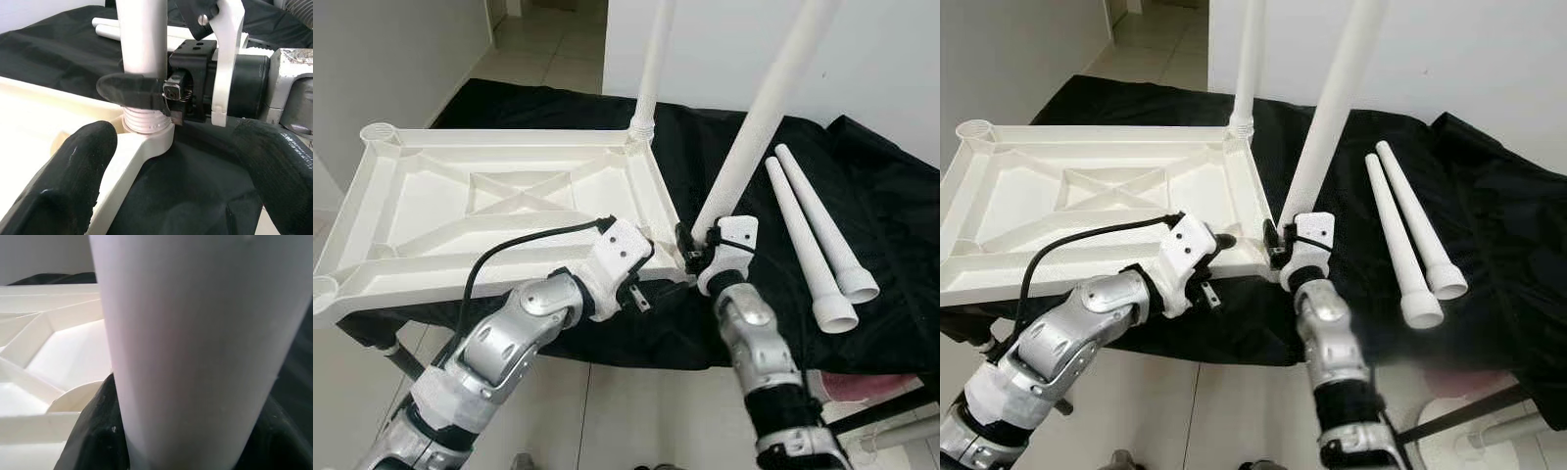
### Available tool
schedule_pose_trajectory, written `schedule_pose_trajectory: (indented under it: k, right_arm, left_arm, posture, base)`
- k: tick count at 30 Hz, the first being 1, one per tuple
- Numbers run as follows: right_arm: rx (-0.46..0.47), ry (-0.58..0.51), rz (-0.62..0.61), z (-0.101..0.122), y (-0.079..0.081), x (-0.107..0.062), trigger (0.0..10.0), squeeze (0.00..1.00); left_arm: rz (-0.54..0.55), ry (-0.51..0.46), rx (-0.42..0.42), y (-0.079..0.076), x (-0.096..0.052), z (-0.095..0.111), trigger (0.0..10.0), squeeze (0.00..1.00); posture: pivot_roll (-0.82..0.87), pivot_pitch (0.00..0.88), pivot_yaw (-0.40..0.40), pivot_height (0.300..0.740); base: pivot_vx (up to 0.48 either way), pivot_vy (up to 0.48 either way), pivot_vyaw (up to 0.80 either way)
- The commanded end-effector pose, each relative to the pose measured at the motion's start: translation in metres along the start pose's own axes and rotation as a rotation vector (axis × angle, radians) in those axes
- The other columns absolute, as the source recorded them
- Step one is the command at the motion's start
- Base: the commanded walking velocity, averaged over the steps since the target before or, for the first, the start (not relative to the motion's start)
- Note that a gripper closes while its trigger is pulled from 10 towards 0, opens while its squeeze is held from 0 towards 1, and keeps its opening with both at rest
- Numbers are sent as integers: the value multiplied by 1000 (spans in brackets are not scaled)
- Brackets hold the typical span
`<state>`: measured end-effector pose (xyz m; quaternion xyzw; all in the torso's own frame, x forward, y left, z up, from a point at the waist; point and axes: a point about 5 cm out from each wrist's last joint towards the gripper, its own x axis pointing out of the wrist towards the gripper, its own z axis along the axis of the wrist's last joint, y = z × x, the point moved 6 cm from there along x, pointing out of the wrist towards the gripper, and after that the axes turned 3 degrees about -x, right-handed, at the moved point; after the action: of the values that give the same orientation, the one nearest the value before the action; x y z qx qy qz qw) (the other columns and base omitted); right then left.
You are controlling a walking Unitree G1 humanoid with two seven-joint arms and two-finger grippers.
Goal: Building children table
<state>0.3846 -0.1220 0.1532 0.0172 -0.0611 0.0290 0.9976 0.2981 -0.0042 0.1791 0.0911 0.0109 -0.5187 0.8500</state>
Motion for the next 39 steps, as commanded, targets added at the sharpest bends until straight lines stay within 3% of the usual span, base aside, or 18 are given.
schedule_pose_trajectory:
  k: [1,8,9,11,14,15,24,25,26,29,34,39]
  right_arm:
    - [14,94,-111,-24,-17,-11,10000,0]
    - [92,145,-247,-34,-7,-29,10000,0]
    - [84,131,-210,-30,4,-31,10000,0]
    - [82,115,-194,-25,7,-32,10000,0]
    - [80,88,-197,-19,2,-34,10000,0]
    - [83,66,-192,-16,-2,-34,10000,1000]
    - [19,-13,-90,5,-19,-23,10000,1000]
    - [16,-8,-52,5,-21,-22,10000,384]
    - [9,-7,-14,5,-22,-21,10000,0]
    - [5,-2,23,5,-21,-21,10000,0]
    - [-51,-1,252,4,-9,-17,10000,0]
    - [-89,10,328,-1,-5,-16,10000,0]
  left_arm:
    - [-78,16,2,-10,-1,-4,10000,0]
    - [-79,32,-7,-11,-4,-8,10000,0]
    - [-89,34,-9,-12,-5,-9,10000,0]
    - [-92,36,-12,-13,-5,-10,10000,0]
    - [-96,35,-9,-12,-5,-10,10000,0]
    - [-97,36,-9,-12,-4,-10,10000,0]
    - [-100,32,-5,-9,2,-10,10000,0]
    - [-101,29,-8,-10,3,-9,10000,0]
    - [-103,27,-10,-11,4,-9,10000,0]
    - [-104,25,-12,-13,4,-9,10000,0]
    - [-109,26,-11,-16,5,-9,10000,0]
    - [-108,29,-9,-15,6,-10,10000,0]
  posture:
    - [42,59,-78,740]
    - [28,63,-69,740]
    - [27,64,-66,740]
    - [17,68,-60,740]
    - [12,70,-59,740]
    - [1,71,-57,740]
    - [-33,67,-44,740]
    - [-35,68,-40,740]
    - [-33,70,-38,740]
    - [-33,70,-38,740]
    - [-25,69,-33,740]
    - [-19,64,-35,740]
  base:
    - [0,0,0]
    - [0,0,0]
    - [0,0,0]
    - [0,0,0]
    - [0,0,0]
    - [0,0,0]
    - [0,0,0]
    - [0,0,0]
    - [0,0,0]
    - [0,0,0]
    - [0,0,0]
    - [0,0,0]
